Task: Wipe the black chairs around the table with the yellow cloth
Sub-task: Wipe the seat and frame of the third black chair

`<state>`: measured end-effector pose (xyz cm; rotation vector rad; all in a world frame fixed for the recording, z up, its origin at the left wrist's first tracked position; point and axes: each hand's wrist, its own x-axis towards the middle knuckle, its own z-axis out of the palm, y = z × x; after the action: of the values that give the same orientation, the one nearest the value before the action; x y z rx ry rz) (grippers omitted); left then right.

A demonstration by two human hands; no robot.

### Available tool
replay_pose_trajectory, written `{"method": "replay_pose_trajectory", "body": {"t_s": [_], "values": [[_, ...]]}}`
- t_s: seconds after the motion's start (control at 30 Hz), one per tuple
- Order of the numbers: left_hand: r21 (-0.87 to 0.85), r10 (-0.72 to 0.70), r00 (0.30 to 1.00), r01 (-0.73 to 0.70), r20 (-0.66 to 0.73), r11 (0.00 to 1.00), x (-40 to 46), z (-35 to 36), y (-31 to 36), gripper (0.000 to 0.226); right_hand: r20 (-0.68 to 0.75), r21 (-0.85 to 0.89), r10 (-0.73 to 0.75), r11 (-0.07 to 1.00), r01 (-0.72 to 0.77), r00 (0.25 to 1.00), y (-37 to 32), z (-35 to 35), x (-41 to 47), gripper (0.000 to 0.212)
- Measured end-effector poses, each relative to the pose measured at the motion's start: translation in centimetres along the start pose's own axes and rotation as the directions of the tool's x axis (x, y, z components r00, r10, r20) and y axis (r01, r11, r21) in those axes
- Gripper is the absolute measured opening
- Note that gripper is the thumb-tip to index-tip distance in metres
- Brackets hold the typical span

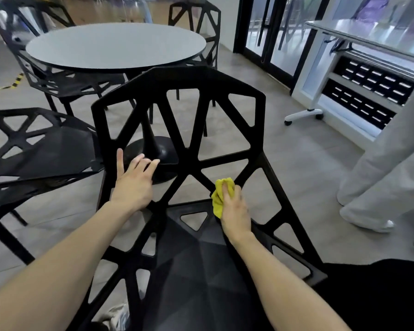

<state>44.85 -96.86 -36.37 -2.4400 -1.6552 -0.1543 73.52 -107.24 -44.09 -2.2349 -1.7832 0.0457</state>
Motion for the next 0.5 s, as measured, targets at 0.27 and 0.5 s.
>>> {"method": "replay_pose_trajectory", "body": {"t_s": [0.27,0.5], "values": [[0.143,-0.041,0.994,0.027,0.1,0.989,-0.2,-0.7,0.1,0.088,-0.316,-0.008,-0.108,0.994,0.112,0.943,3.4,-11.9,3.2,0.041],[0.135,0.004,0.991,-0.023,0.136,0.991,-0.7,-2.0,0.2,0.087,0.036,-0.165,-0.208,0.963,0.212,0.977,5.2,-10.3,1.8,0.038]]}}
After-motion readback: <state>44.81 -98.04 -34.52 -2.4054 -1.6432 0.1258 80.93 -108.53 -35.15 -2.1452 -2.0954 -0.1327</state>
